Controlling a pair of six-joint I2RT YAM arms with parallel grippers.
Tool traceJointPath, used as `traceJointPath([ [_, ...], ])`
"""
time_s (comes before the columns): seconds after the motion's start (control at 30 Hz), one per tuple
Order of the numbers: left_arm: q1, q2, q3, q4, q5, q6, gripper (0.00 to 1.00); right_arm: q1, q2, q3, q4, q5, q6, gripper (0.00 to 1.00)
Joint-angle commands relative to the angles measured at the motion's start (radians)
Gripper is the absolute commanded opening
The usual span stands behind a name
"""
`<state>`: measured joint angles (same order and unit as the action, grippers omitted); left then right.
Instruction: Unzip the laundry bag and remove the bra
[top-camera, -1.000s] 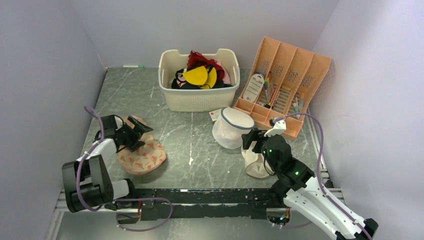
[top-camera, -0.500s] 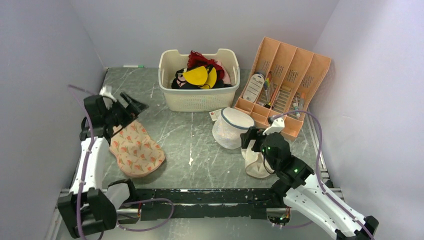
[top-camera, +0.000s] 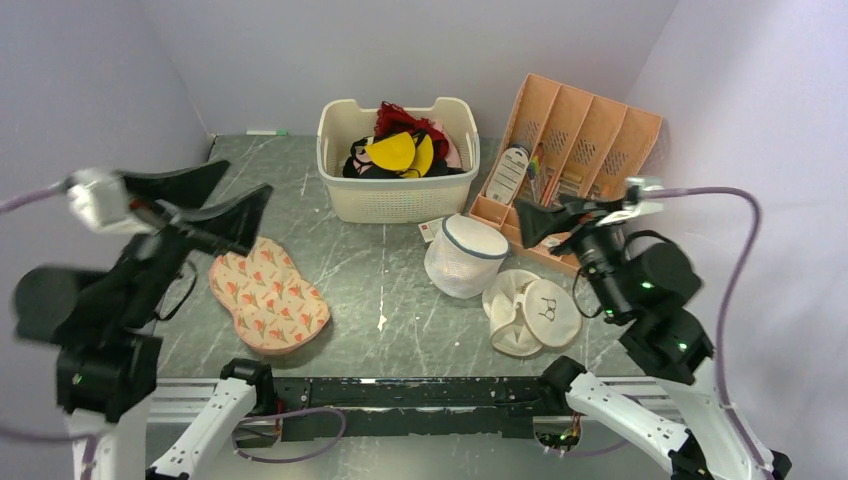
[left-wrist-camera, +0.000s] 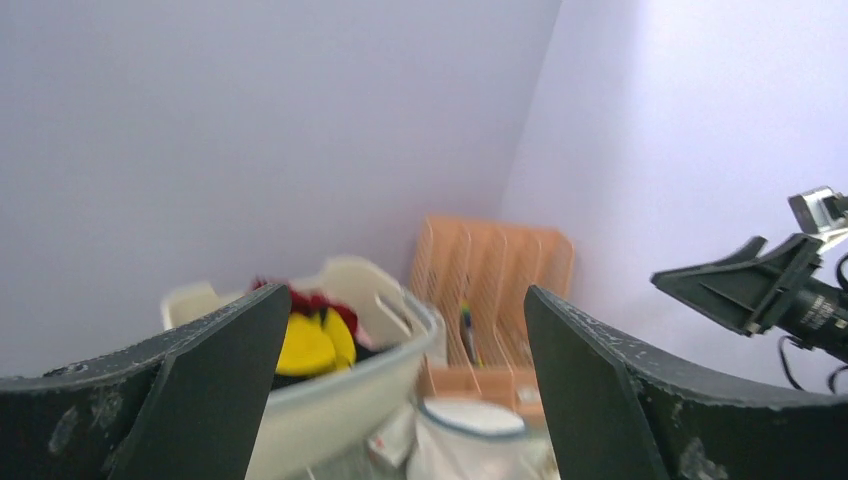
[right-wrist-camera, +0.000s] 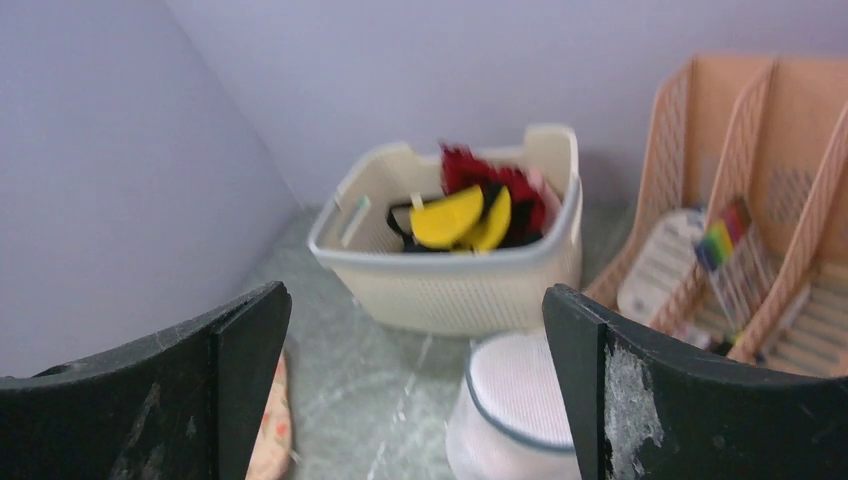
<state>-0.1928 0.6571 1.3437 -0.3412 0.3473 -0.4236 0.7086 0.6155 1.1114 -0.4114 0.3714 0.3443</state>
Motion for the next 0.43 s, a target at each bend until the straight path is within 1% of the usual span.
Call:
traceJointPath([
  [0.0, -0.002, -0.015, 0.065, -0.009, -0.112, 0.116, 0.99, 0.003, -0.002, 0.117, 0.003, -0.064, -0.096, 1.0],
  [0.2, -0.002, 0.014, 0.09, -0.049, -0.117, 0.121, 0.99, 0.003, -0.044, 0.116, 0.07, -0.087, -0.104, 1.0],
  [0.4, -0.002, 0.028, 0.071, -0.053, -0.109, 0.123, 0.99, 0.002, -0.055, 0.08, 0.063, -0.024, -0.108, 1.0],
])
